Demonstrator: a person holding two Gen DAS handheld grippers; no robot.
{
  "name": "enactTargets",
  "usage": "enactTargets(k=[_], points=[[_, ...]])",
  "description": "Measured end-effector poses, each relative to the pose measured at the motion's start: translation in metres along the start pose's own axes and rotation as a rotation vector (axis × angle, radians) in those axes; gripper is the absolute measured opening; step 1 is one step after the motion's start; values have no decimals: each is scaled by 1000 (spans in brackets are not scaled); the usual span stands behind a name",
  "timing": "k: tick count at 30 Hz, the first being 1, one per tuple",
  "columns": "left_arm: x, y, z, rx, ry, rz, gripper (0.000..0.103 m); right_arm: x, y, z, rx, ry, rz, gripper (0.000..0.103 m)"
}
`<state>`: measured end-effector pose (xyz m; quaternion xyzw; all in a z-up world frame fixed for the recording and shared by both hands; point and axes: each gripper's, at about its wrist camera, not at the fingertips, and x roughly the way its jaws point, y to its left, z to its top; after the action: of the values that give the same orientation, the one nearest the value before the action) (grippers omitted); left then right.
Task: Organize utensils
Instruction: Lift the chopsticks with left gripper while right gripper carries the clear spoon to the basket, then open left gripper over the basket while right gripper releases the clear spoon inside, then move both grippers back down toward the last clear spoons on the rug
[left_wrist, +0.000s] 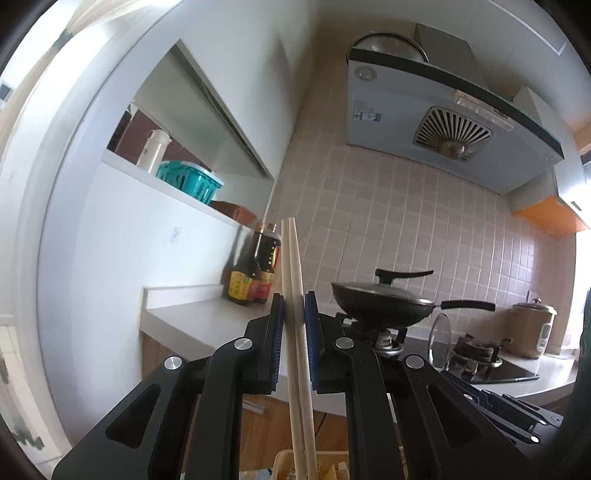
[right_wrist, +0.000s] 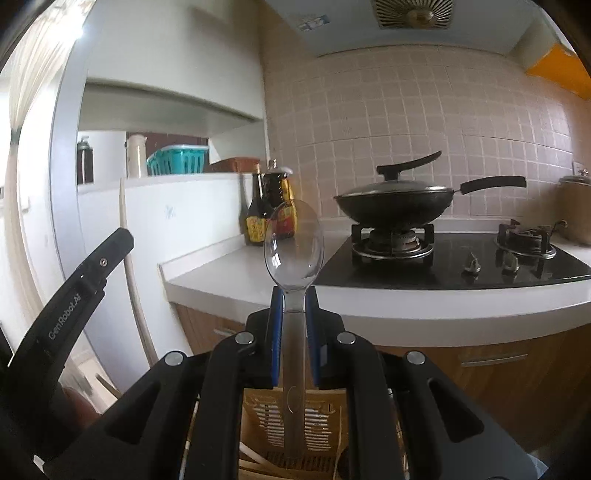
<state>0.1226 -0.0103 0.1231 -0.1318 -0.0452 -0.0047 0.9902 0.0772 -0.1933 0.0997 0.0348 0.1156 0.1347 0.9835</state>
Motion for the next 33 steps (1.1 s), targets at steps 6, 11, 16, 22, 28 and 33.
enactTargets(k=[6, 11, 16, 22, 28, 33], points=[[1, 7, -9, -5, 41, -42, 11, -6, 1, -7, -21, 2, 3, 11], [-10, 16, -6, -19, 71, -67, 31, -21, -3, -12, 8, 36, 18, 12], [-33, 26, 5, -18, 96, -81, 36, -38, -3, -11, 12, 64, 16, 24], [-66, 40, 26, -30, 138, -96, 37, -75, 3, -3, 11, 96, 36, 24], [-86, 54, 41, -73, 337, -200, 42, -118, 9, -4, 25, 219, 87, 24], [-95, 57, 35, -44, 494, -248, 46, -126, 18, -32, 27, 420, 108, 24]])
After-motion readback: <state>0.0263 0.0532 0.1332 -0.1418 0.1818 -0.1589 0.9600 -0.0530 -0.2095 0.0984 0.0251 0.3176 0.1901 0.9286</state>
